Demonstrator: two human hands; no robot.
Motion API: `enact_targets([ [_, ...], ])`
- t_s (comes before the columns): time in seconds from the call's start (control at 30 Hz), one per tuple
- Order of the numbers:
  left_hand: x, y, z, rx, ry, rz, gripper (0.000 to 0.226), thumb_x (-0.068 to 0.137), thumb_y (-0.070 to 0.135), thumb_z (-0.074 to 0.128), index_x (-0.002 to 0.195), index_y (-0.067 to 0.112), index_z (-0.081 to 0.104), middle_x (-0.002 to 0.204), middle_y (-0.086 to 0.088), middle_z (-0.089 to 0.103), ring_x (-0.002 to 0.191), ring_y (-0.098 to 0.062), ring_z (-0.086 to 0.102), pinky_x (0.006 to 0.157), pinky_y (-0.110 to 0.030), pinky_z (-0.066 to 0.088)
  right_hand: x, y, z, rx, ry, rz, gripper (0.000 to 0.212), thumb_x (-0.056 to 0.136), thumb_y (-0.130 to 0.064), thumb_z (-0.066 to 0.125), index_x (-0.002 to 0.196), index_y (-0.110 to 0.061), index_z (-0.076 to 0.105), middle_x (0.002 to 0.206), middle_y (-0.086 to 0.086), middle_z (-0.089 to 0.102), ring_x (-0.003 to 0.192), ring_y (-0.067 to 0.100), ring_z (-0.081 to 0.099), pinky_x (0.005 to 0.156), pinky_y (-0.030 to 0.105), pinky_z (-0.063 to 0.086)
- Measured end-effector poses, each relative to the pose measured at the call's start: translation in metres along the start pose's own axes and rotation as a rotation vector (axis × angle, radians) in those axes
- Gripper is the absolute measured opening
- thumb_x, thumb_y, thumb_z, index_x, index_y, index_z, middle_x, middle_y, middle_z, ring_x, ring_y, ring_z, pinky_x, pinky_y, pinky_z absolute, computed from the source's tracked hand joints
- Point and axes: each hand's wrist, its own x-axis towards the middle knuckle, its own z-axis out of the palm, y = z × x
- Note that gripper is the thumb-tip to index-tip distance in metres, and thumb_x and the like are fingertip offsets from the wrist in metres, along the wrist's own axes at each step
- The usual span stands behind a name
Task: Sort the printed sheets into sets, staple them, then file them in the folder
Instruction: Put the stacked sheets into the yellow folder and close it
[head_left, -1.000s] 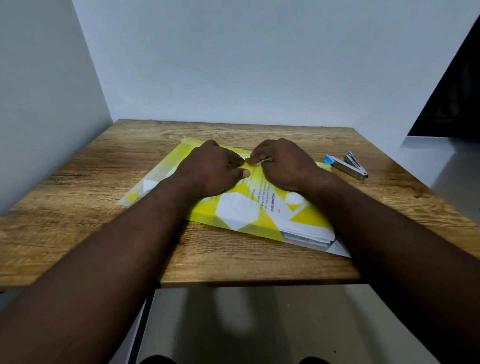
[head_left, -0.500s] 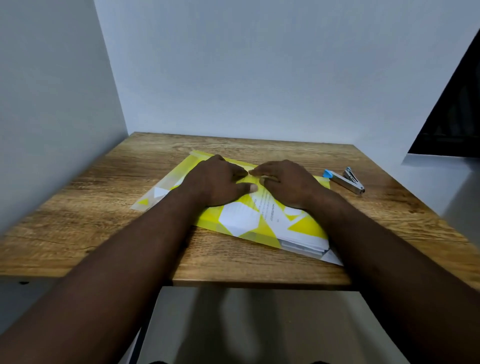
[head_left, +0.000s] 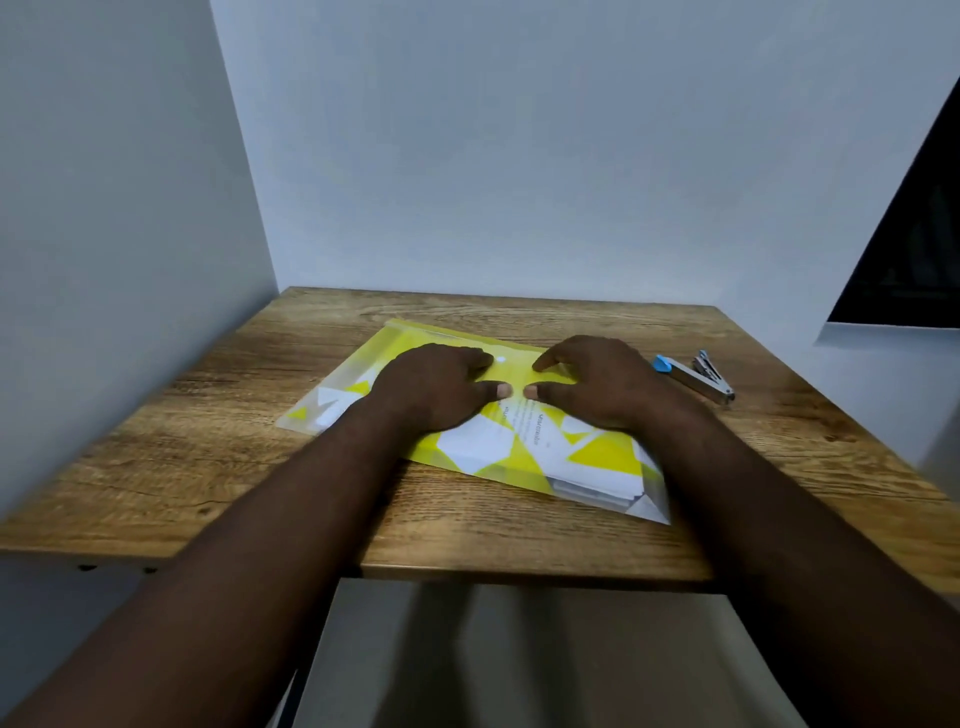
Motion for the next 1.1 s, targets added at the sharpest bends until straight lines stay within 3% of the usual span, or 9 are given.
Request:
enact_targets([
  [0.2,-0.025,0.006,-0.003,0.144,0.281,0.05,0.042,0.098,0.053,0.05,0.128,0.034,0.072,0.127,0.003,0.074,0.12,-0.027,0.064,0.093,-0.037,0.051,-0.01,-0.006,0.001,-0.009,-0.06,0.042,0.09,0.068,-0.095,0.046,0.139,-0.043,0.065,0.153,-0.016,0.057,0.144,0.018,0.049,0.119,0.051,0.037],
  [0.33,-0.049,0.011,-0.007,0.164,0.254,-0.022,0.044,0.102,0.059,0.049,0.105,0.028,0.08,0.097,-0.002,0.078,0.098,-0.028,0.069,0.08,-0.035,0.049,-0.019,-0.021,0.0,-0.037,-0.095,0.072,0.114,0.057,-0.106,0.037,0.147,-0.041,0.057,0.162,-0.016,0.046,0.153,0.018,0.038,0.121,0.057,0.031],
  [0.5,-0.078,0.009,-0.012,0.052,0.369,-0.091,0.06,0.093,0.078,0.049,0.115,0.031,0.08,0.106,-0.002,0.079,0.109,-0.023,0.069,0.091,-0.035,0.048,-0.027,-0.048,0.006,-0.207,-0.115,0.083,0.098,0.077,-0.1,0.035,0.15,-0.038,0.055,0.16,-0.003,0.047,0.149,0.032,0.034,0.113,0.056,0.032],
  [0.63,-0.088,-0.001,-0.019,0.195,0.038,-0.184,0.079,0.08,0.095,0.038,0.113,0.032,0.071,0.135,0.005,0.067,0.137,-0.028,0.047,0.116,-0.058,0.026,-0.03,-0.059,0.007,-0.132,0.016,0.065,0.086,0.077,-0.1,0.039,0.124,-0.038,0.075,0.128,-0.003,0.068,0.123,0.026,0.057,0.094,0.041,0.051],
  [0.7,-0.089,-0.017,-0.034,0.242,-0.022,-0.303,0.066,0.088,0.083,0.046,0.129,0.036,0.067,0.157,0.006,0.049,0.149,-0.034,0.031,0.119,-0.065,0.017,-0.031,-0.059,0.006,0.118,0.05,0.029,0.063,0.081,-0.089,0.057,0.105,-0.036,0.082,0.11,-0.011,0.074,0.106,0.015,0.066,0.084,0.034,0.052],
  [0.8,-0.098,-0.048,-0.058,0.286,0.063,-0.38,0.035,0.099,0.045,0.056,0.131,0.038,0.067,0.147,0.0,0.057,0.142,-0.035,0.04,0.118,-0.06,0.029,-0.032,-0.059,0.011,0.208,-0.019,-0.091,0.037,0.084,-0.062,0.079,0.106,-0.033,0.082,0.113,-0.016,0.075,0.11,0.008,0.067,0.088,0.03,0.049],
  [0.93,-0.113,-0.065,-0.057,0.051,0.079,-0.301,0.037,0.094,0.057,0.066,0.125,0.037,0.073,0.131,0.001,0.071,0.127,-0.025,0.06,0.098,-0.037,0.051,-0.032,-0.086,0.018,0.232,-0.142,-0.2,0.049,0.085,-0.055,0.082,0.127,-0.033,0.076,0.138,-0.017,0.068,0.126,0.004,0.06,0.102,0.026,0.043],
  [1.03,-0.114,-0.073,-0.044,0.113,0.011,-0.337,0.055,0.094,0.075,0.051,0.095,0.022,0.069,0.105,-0.002,0.07,0.108,-0.027,0.063,0.081,-0.038,0.05,-0.028,-0.123,0.028,0.171,-0.181,-0.288,0.067,0.078,-0.071,0.074,0.131,-0.031,0.075,0.14,-0.013,0.068,0.13,0.009,0.061,0.11,0.033,0.047],
  [1.1,-0.114,-0.09,-0.042,0.152,0.004,-0.401,0.055,0.099,0.071,0.044,0.106,0.021,0.066,0.119,-0.006,0.068,0.116,-0.03,0.06,0.091,-0.044,0.05,-0.025,-0.148,0.04,0.123,-0.18,-0.345,0.079,0.072,-0.083,0.061,0.132,-0.033,0.073,0.141,-0.015,0.067,0.13,0.015,0.059,0.11,0.041,0.047],
])
